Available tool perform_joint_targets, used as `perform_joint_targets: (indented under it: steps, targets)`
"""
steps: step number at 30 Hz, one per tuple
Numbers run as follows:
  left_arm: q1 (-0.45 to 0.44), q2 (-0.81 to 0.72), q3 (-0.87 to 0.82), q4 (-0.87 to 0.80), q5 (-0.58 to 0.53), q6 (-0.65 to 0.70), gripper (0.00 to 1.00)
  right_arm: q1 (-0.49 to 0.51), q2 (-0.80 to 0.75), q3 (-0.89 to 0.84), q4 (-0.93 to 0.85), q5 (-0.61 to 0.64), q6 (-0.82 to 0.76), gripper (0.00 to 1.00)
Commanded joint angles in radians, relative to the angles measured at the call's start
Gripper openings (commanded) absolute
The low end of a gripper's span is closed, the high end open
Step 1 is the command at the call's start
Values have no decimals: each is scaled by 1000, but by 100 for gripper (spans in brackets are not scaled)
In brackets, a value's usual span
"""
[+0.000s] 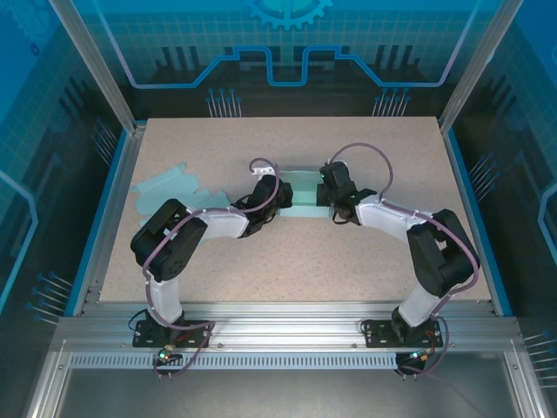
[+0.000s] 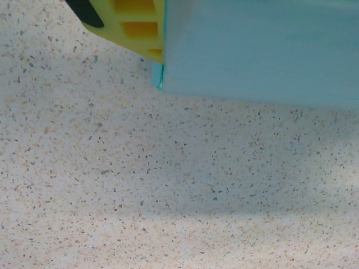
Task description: Fold the paper box
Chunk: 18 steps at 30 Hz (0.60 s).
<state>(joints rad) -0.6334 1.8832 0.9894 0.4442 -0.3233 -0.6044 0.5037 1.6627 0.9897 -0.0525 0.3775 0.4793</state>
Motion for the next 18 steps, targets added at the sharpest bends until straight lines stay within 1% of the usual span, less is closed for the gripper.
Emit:
perform_joint_targets:
  steps: [1, 6, 12, 18]
  targets:
    - [-49, -21, -55, 1, 112, -29, 28, 56, -19, -46, 8, -104, 18, 6]
    - [-49, -82, -128, 59, 125, -3, 39, 68, -46, -118, 47, -82, 12, 6]
    - [-50, -138, -196, 100, 138, 22, 49, 84, -55, -212, 105, -45, 19, 6]
    - [-51, -222, -299, 154, 126, 42, 67, 90, -70, -268, 139, -16, 31, 6]
